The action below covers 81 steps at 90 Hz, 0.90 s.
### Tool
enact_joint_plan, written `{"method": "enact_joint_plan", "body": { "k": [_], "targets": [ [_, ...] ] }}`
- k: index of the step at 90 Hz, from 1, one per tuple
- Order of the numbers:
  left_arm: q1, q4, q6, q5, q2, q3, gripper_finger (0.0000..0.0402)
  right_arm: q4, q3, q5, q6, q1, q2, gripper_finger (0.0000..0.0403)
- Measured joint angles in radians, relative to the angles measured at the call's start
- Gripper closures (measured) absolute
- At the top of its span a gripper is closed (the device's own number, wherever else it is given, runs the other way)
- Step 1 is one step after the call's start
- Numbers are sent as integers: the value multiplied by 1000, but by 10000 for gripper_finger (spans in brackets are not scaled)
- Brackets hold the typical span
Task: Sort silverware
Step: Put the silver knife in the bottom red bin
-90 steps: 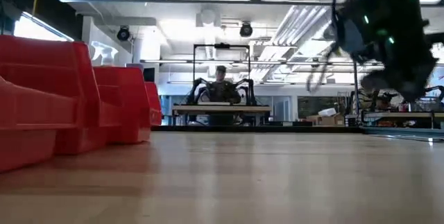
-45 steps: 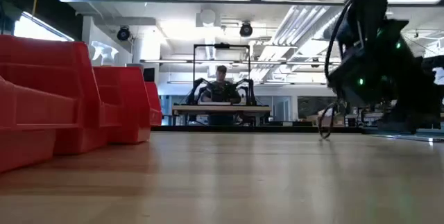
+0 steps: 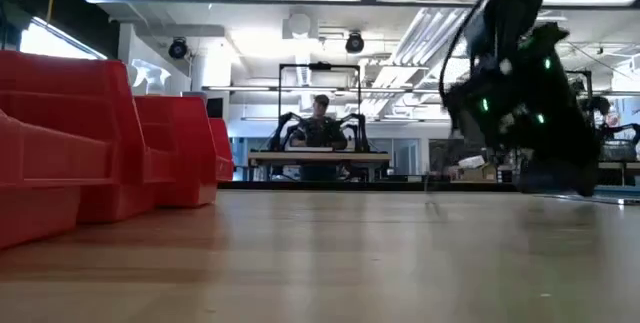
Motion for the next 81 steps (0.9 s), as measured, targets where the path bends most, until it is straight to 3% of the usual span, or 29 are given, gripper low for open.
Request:
{"method": "enact_joint_plan", "body": {
  "k": [14, 25, 33, 51, 81],
  "targets": [
    [-7, 0, -7, 4, 0, 0, 300, -104, -9, 58, 205, -50, -118, 403],
    [-11, 0, -6, 4, 0, 0, 300, -52, -74, 19, 272, -107, -199, 403],
    [-12, -1, -1, 4, 0, 0, 300, 13, -134, -16, 257, -163, -226, 403],
    [-11, 0, 0, 6, 0, 0, 300, 9, -124, -40, 200, -251, -223, 403],
    [-11, 0, -4, 7, 0, 0, 300, 37, -142, -89, 107, -285, -126, 403]
  ]
}}
